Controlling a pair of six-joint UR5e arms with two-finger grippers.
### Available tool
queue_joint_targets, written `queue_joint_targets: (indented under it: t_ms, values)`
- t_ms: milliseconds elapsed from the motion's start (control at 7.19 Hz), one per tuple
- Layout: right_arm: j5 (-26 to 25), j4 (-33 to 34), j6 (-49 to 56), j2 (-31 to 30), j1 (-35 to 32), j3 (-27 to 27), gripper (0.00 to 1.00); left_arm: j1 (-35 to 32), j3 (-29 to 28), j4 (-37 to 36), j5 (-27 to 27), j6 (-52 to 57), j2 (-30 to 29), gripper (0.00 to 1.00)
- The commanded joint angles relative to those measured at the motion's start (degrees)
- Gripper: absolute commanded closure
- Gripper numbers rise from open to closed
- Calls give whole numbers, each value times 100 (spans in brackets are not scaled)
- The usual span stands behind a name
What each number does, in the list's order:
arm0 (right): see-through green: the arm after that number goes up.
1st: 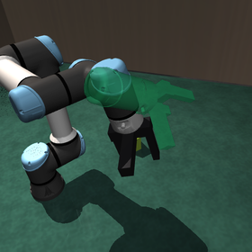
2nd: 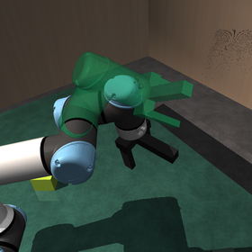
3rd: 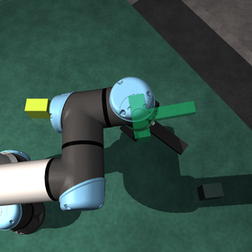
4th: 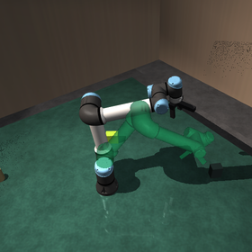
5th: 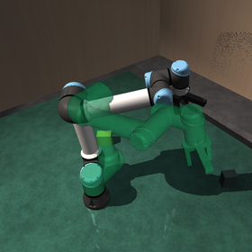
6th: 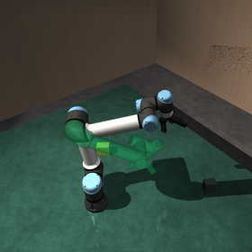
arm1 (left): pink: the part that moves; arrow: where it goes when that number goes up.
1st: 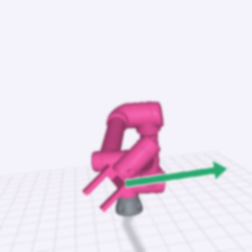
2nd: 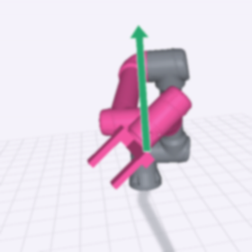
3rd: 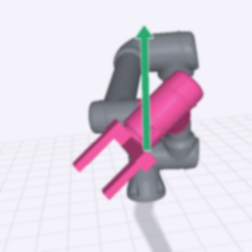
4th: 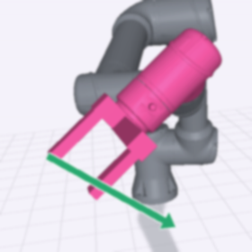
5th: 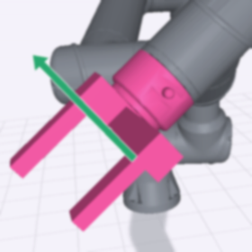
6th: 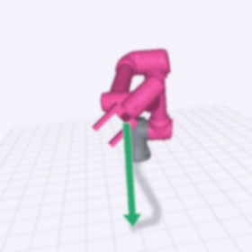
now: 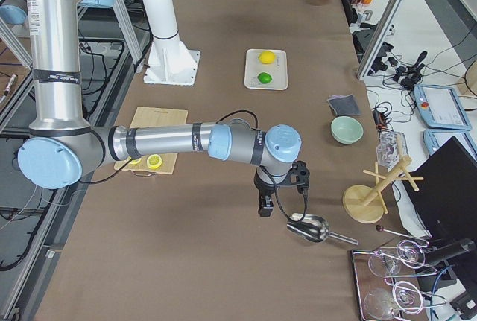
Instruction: Place all lemons on tray
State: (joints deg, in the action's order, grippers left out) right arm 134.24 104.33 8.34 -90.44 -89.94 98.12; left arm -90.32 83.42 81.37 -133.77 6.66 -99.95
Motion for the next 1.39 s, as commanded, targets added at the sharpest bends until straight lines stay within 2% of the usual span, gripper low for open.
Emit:
queue_joint_targets:
  t_ms: [0,278,556,1252]
  values:
    - [23,61,-8,0,3,32,0,-3,34,1261,0,-733,737,3]
    - [32,61,-16,0,3,93,0,-3,-1,1372,-53,-1260,698,2]
    - [41,52,-86,8,20,102,0,-3,25,1407,-35,-1482,338,2]
    - [41,9,-261,8,90,111,0,-3,69,1540,-70,-1493,371,2]
